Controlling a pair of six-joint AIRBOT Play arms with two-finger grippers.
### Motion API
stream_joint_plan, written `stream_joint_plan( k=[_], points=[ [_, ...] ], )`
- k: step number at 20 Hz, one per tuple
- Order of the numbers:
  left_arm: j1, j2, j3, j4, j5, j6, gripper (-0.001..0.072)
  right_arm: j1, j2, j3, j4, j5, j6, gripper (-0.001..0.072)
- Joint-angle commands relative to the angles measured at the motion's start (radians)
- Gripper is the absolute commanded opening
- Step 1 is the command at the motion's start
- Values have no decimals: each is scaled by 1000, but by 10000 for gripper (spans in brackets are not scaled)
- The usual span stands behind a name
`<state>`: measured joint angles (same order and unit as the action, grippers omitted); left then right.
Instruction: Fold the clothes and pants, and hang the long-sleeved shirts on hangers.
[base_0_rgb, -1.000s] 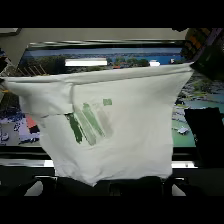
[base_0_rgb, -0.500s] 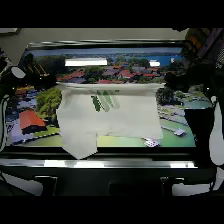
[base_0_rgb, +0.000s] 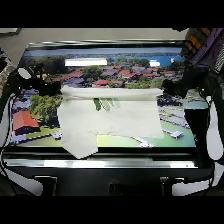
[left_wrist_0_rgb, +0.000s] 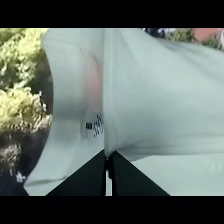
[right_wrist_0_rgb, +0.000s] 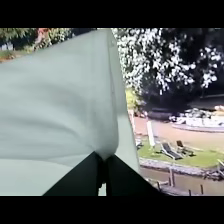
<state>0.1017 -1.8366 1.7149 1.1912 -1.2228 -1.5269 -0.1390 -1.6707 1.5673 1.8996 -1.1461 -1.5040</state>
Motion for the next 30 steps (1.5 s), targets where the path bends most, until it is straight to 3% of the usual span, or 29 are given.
stream_joint_plan(
  k=[1,13,14,16,17,18,19,20,21,25,30],
  points=[
    [-4,-13,2,-2,-111,2,17,0,-14,-3,-8,-119,0,33],
    [-18,-97,0,-2,-113,1,18,1,-140,-3,10,-198,7,34],
    [-18,-103,0,-3,-112,1,18,1,-151,-3,11,-199,8,46],
    [-21,-113,0,-3,-112,-1,33,1,-172,-3,29,-199,7,153],
    [-21,-113,1,-3,-112,-1,96,1,-178,-3,45,-200,7,158],
    [-19,-107,3,-3,-113,-1,227,1,-176,-3,60,-200,7,181],
    [-12,-97,8,-3,-122,3,382,1,-166,-2,68,-211,6,310],
    [0,-81,16,-2,-142,15,488,-1,-148,-2,66,-224,-7,429],
    [19,-55,17,-2,-168,38,500,-5,-116,-2,39,-238,-38,483],
    [107,80,-30,-22,-244,63,499,-74,75,-19,5,-222,-145,483],
    [235,379,-509,-51,-162,98,499,-246,333,-328,140,-169,-245,472]
  ],
)
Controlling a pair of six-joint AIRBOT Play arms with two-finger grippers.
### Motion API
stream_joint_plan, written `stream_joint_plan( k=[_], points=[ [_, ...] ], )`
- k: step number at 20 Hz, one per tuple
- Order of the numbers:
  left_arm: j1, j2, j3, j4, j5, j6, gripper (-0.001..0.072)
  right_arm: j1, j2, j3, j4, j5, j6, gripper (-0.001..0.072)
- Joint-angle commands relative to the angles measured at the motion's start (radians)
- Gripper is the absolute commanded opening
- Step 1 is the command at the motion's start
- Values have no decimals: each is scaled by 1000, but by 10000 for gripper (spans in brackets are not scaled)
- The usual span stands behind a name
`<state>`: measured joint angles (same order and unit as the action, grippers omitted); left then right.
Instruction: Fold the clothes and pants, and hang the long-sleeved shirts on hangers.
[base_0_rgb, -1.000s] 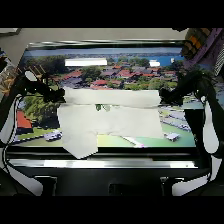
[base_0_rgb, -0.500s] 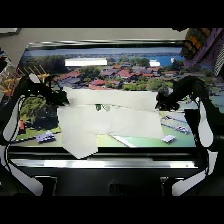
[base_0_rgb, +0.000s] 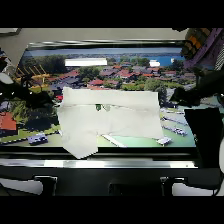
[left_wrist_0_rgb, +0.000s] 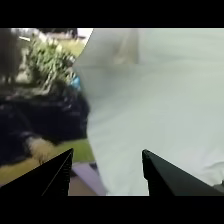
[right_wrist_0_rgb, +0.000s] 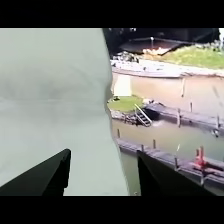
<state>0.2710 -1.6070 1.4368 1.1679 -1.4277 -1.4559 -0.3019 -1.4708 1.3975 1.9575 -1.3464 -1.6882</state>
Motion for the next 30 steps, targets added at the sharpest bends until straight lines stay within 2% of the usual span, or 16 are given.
stream_joint_plan(
  k=[1,4,7,13,18,20,23,25,26,28,29,30],
  points=[
    [92,222,-359,-45,74,33,499,-101,172,-229,103,35,-72,472],
    [159,409,-690,-183,219,59,499,-105,264,-389,145,49,-78,472],
    [176,475,-892,-324,290,193,499,-105,323,-451,163,45,-78,472],
    [169,474,-1011,-372,319,332,497,-105,401,-454,182,17,-73,471],
    [158,472,-1030,-377,329,357,493,-105,438,-454,182,4,-42,471],
    [143,471,-1030,-379,315,356,423,-105,455,-454,182,3,-35,471],
    [126,471,-1030,-380,299,356,420,-105,478,-454,182,3,-26,471],
    [127,471,-1030,-380,299,356,290,-105,494,-454,182,2,-25,471],
    [127,471,-1030,-380,299,356,282,-105,502,-454,182,1,-24,471],
    [127,471,-1030,-380,300,356,143,-105,518,-454,182,-7,-16,469],
    [127,471,-1030,-380,299,356,109,-105,523,-454,183,-19,1,468],
    [127,471,-1030,-380,299,356,108,-105,522,-454,193,-37,21,465]
  ],
)
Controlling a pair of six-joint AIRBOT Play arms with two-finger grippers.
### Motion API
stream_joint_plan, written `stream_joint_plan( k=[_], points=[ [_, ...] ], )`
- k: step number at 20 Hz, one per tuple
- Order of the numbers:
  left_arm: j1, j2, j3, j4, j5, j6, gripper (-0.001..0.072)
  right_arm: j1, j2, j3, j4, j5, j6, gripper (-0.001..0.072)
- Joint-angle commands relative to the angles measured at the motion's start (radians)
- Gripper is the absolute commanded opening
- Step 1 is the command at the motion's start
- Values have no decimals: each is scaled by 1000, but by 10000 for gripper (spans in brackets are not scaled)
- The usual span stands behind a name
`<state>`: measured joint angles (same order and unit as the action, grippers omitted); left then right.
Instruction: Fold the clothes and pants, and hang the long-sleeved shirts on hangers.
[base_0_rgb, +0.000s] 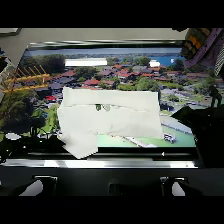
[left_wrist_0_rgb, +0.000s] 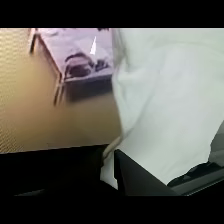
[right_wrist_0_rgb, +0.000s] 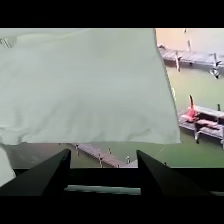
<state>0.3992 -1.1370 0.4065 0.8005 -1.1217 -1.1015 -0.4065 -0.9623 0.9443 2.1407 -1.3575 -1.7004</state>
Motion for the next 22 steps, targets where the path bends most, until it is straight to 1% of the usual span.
stream_joint_plan(
  k=[1,2,7,12,13,16,22],
  points=[
    [-2,1,0,-12,-6,2,63,-1,11,1,21,-45,54,455],
    [-2,1,0,-12,-6,2,19,-1,8,3,21,-56,65,455],
    [-2,1,0,-12,-6,2,19,-3,-72,6,-8,-29,38,455],
    [-2,2,0,-12,-6,2,19,-2,-271,1,-11,-29,-36,458],
    [-2,2,0,-12,-5,2,19,-2,-312,-1,-14,-26,-51,475],
    [-2,2,0,-12,-6,2,19,-2,-396,-4,-67,-5,-67,475],
    [-2,2,0,-12,-6,2,19,-2,-425,-98,-92,47,-115,474]
  ],
)
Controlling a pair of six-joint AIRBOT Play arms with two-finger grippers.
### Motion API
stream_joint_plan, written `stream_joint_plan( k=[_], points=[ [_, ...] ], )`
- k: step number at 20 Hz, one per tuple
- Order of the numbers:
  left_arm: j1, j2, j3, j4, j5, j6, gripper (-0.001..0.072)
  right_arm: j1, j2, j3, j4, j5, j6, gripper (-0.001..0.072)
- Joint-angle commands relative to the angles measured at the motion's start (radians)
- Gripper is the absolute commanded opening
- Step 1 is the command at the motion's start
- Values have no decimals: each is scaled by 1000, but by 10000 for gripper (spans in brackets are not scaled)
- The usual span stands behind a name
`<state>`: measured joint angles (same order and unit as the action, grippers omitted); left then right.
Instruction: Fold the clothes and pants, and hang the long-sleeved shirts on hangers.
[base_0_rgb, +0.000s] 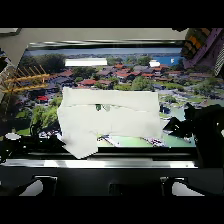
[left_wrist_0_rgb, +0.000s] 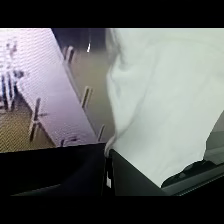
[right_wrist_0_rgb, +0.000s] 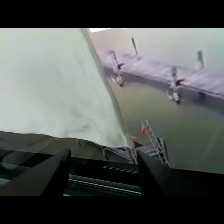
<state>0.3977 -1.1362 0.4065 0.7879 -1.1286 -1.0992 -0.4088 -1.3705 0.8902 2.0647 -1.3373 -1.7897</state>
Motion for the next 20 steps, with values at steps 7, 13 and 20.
stream_joint_plan(
  k=[7,13,20],
  points=[
    [0,1,0,0,0,-1,19,1,-17,-132,83,111,-84,472],
    [0,1,0,0,0,-1,19,3,-17,-157,134,153,-85,444],
    [10,5,21,0,-21,-1,18,3,2,-209,153,187,-140,34]
  ],
)
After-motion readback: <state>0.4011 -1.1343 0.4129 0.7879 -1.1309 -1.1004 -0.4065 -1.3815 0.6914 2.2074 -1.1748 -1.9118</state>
